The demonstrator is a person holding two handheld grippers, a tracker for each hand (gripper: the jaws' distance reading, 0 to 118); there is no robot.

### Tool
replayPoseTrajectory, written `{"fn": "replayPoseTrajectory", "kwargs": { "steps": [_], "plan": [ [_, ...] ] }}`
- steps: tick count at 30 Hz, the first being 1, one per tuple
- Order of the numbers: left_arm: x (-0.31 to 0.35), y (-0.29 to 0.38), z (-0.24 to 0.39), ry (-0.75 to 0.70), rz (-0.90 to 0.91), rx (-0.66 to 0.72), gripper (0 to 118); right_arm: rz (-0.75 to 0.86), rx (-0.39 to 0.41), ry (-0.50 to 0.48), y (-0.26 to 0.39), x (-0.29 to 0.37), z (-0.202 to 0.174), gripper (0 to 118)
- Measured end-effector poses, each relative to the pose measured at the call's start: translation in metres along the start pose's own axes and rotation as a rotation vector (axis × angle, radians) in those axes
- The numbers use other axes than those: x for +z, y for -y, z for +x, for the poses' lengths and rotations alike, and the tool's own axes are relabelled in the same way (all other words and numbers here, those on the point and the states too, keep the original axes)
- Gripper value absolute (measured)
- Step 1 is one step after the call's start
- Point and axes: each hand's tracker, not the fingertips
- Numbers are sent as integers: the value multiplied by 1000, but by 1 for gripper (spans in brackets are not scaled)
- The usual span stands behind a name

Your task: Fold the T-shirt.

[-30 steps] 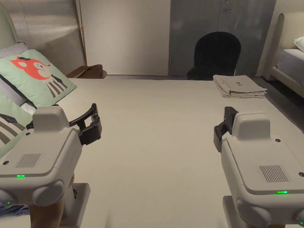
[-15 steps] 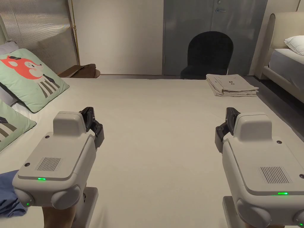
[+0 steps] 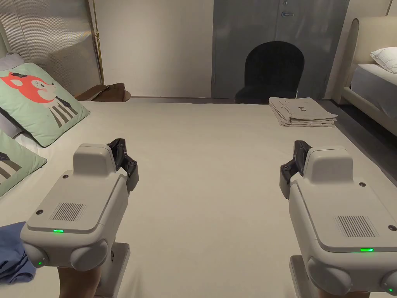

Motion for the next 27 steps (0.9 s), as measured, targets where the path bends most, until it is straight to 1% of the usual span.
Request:
{"fn": "replayPoseTrajectory", "kwargs": {
  "steps": [27],
  "plan": [
    [-2,4,-1,3,-9,-4,0,-3,16,-8,-1,-4,-6,0]
  ]
}}
